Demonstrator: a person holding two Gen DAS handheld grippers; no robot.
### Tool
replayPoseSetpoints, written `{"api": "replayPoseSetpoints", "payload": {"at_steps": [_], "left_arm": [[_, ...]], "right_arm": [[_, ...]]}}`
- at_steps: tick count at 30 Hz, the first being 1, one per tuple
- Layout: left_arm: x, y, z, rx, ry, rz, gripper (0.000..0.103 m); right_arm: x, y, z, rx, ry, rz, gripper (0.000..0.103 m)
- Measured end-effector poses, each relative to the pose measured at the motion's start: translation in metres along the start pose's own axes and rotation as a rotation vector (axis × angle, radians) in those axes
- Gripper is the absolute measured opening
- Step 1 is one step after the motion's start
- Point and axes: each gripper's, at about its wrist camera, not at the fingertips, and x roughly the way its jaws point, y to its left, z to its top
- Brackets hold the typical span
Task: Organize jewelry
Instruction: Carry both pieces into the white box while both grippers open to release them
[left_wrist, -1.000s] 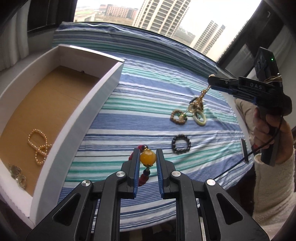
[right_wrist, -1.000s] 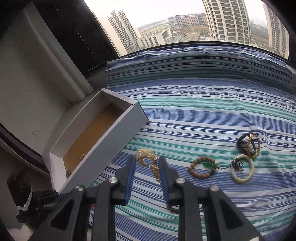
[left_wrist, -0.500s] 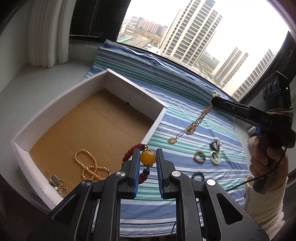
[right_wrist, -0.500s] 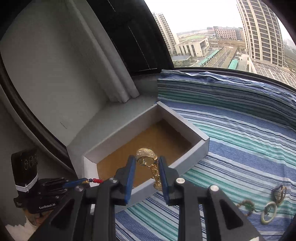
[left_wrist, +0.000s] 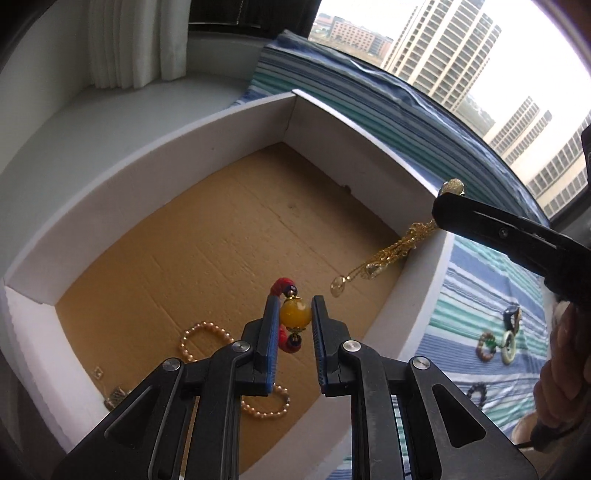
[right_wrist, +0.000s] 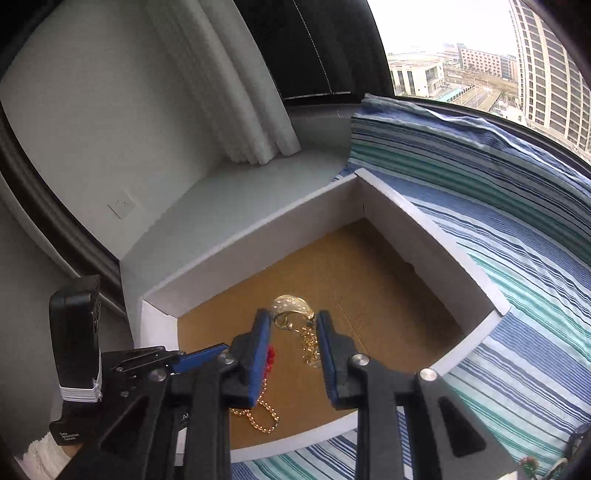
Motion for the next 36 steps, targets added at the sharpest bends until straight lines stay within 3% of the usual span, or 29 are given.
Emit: {"api": "replayPoseSetpoints", "payload": {"at_steps": [5, 7, 8, 9, 12, 18, 24, 29, 36], "left_arm": [[0.032, 0.003, -0.01, 0.022, 0.031, 0.087, 0.018], [0.03, 0.004, -0.013, 0.033, 0.013, 0.123, 0.034], [0.025, 0.005, -0.015, 0.035, -0.002, 0.125, 0.047], [0.018, 0.005, -0.017, 0.038, -0.022, 0.126, 0.056], [-0.009, 0.0, -0.025, 0.063, -0.088, 0.135, 0.069], [-0.065, -0.031, -0.057, 0.142, -0.225, 0.091, 0.091], [-0.076, -0.073, -0.104, 0.214, -0.247, -0.055, 0.099], [-0.062, -0.106, -0.144, 0.283, -0.202, -0.125, 0.099], [-0.046, -0.126, -0.196, 0.29, -0.097, -0.175, 0.099]], "right_arm": [[0.046, -0.018, -0.016, 0.012, 0.063, -0.081, 0.028], [0.049, -0.025, -0.021, 0.036, 0.052, -0.1, 0.041], [0.047, -0.029, -0.022, 0.048, 0.039, -0.107, 0.044], [0.041, -0.033, -0.024, 0.06, 0.023, -0.115, 0.045], [0.015, -0.036, -0.023, 0.062, -0.043, -0.164, 0.047], [-0.066, -0.026, -0.044, 0.013, -0.2, -0.228, 0.075], [-0.118, -0.02, -0.108, -0.015, -0.266, -0.327, 0.078], [-0.147, -0.023, -0.184, -0.016, -0.291, -0.458, 0.077], [-0.173, -0.033, -0.283, 0.108, -0.302, -0.51, 0.078]]}}
